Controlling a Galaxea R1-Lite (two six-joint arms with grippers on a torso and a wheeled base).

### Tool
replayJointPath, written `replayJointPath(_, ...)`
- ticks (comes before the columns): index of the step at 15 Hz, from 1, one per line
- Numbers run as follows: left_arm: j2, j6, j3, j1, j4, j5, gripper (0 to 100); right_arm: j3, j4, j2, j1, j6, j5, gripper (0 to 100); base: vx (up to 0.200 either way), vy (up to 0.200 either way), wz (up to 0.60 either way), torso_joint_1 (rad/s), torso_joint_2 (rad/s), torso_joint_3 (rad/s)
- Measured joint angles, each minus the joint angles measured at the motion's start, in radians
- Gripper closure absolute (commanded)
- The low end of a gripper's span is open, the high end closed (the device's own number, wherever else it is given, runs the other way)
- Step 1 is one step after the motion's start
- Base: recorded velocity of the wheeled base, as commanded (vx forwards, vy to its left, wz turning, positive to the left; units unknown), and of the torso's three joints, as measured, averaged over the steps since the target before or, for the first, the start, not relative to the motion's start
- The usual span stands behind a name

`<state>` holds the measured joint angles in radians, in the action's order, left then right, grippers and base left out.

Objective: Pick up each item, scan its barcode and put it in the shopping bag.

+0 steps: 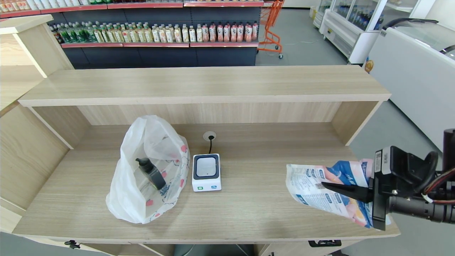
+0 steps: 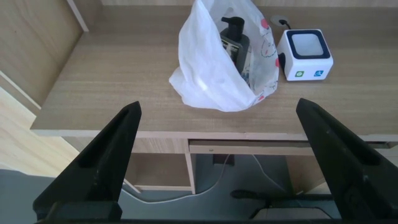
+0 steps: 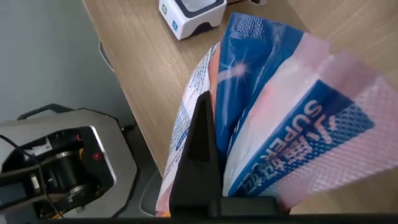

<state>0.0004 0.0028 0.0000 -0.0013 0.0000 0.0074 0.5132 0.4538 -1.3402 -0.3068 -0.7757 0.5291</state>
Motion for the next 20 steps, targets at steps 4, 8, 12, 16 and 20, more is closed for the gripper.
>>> replayJointPath(4,0.000,0.004,0.000,0.000,0.000,0.000,0,-0.011,-0.002,0.051,0.003,-0.028,-0.014,100,0.000,0.000,0.00,0.000,0.00,0.000)
replayJointPath(8,0.000,0.004,0.000,0.000,0.000,0.000,0,-0.025,-0.010,0.127,0.005,0.017,-0.015,100,0.000,0.050,0.00,0.001,0.00,0.001)
replayJointPath(12,0.000,0.005,0.000,0.001,0.000,0.000,0,-0.054,-0.010,0.193,0.005,0.190,-0.013,100,0.000,0.200,0.00,0.002,0.00,0.004)
replayJointPath(16,0.000,0.005,0.000,0.000,0.000,0.000,0,-0.037,-0.003,0.191,0.012,0.277,-0.004,100,0.000,0.200,0.00,-0.001,0.00,0.004)
replayJointPath(20,0.000,0.014,0.000,0.000,0.000,0.000,0,-0.009,0.012,0.113,0.050,0.266,0.021,100,0.000,0.050,0.00,0.002,0.00,0.001)
